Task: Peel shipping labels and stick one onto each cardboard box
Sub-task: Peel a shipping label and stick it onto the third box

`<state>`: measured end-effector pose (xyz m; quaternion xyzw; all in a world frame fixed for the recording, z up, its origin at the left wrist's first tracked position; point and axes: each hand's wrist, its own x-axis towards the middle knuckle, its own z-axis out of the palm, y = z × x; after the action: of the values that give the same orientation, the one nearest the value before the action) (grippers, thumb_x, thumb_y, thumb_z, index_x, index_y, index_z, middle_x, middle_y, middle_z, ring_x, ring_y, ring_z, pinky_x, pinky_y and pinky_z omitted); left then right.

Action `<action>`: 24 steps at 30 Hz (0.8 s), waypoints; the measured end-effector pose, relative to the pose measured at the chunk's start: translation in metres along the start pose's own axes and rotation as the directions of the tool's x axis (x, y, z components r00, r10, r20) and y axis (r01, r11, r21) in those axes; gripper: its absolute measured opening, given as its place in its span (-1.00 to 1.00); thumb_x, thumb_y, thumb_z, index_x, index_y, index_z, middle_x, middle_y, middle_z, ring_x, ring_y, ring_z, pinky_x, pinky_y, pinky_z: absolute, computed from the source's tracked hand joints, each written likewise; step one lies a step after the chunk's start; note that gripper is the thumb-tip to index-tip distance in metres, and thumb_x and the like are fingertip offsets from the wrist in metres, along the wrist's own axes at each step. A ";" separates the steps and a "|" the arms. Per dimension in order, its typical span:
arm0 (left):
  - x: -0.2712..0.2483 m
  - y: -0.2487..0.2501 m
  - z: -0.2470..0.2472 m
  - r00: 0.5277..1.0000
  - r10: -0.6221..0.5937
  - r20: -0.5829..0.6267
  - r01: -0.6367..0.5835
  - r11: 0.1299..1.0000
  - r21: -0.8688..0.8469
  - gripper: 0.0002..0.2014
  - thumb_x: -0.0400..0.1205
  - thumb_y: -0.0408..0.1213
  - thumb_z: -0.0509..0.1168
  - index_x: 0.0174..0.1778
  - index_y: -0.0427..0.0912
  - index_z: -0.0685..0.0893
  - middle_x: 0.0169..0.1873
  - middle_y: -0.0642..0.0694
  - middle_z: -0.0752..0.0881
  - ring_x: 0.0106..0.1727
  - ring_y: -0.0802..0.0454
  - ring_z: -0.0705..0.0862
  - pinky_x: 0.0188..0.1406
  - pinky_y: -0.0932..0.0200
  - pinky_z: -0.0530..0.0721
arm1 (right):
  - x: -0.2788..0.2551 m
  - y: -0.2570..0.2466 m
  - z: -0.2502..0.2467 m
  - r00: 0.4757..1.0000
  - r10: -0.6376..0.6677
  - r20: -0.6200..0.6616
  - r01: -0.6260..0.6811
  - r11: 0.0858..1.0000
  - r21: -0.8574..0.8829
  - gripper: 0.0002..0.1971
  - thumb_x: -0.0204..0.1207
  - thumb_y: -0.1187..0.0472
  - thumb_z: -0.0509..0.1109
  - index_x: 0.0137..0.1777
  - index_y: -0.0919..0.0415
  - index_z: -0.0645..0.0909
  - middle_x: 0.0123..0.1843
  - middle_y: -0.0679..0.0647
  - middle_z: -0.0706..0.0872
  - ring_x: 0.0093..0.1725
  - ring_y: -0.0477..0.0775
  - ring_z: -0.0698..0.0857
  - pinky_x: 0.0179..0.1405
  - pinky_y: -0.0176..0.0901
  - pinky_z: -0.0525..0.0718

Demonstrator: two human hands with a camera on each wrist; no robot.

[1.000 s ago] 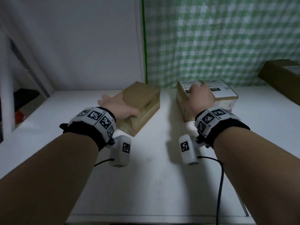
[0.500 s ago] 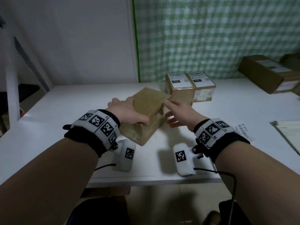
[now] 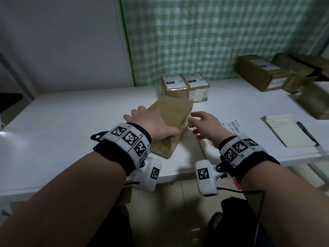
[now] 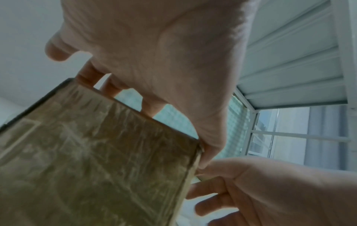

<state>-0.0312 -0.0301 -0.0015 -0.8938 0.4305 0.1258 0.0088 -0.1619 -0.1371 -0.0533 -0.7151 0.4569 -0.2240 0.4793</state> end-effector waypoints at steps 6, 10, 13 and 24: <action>-0.011 0.013 0.007 0.999 -0.038 0.037 0.034 0.995 0.096 0.06 0.24 0.61 0.09 0.62 0.10 0.10 0.50 -0.29 0.27 0.48 -0.33 0.29 0.41 -0.39 0.25 | 0.009 0.037 -0.046 0.957 0.035 -0.289 -0.155 0.902 -0.404 -0.65 0.50 0.16 0.35 0.27 0.19 0.65 0.29 0.18 0.70 0.34 0.23 0.59 0.36 -0.06 0.47; -0.015 0.023 0.002 0.999 0.030 -0.013 -0.029 0.997 0.074 0.07 0.23 0.66 0.00 0.52 -0.03 0.31 0.45 -0.22 0.24 0.45 -0.28 0.26 0.30 -0.35 0.42 | 0.020 0.059 -0.062 0.915 0.179 -0.362 -0.358 0.773 -0.523 -0.64 0.50 0.09 0.32 0.27 0.17 0.57 0.31 0.23 0.61 0.36 0.29 0.50 0.31 -0.01 0.34; -0.011 0.031 0.003 0.987 0.157 -0.037 -0.157 0.988 -0.009 -0.09 0.34 0.53 0.14 0.49 0.00 0.35 0.50 -0.16 0.15 0.49 -0.25 0.15 0.30 -0.27 0.47 | 0.026 0.068 -0.065 0.882 0.248 -0.400 -0.446 0.711 -0.543 -0.54 0.47 0.06 0.33 0.36 0.16 0.48 0.37 0.27 0.52 0.39 0.27 0.44 0.37 0.01 0.29; 0.004 0.043 0.012 0.986 0.147 0.082 -0.146 0.989 -0.011 -0.28 0.52 0.35 0.11 0.58 0.40 -0.03 0.67 0.04 -0.05 0.63 -0.23 -0.09 0.40 -0.51 0.21 | 0.038 0.070 -0.072 0.910 0.252 -0.329 -0.404 0.715 -0.571 -0.68 0.34 0.13 0.44 0.09 0.17 0.61 0.21 0.26 0.63 0.18 0.25 0.59 -0.01 -0.14 0.51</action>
<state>-0.0648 -0.0584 -0.0100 -0.8537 0.4940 0.1642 0.0149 -0.2291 -0.2131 -0.0888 -0.7093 0.6770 -0.0501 0.1900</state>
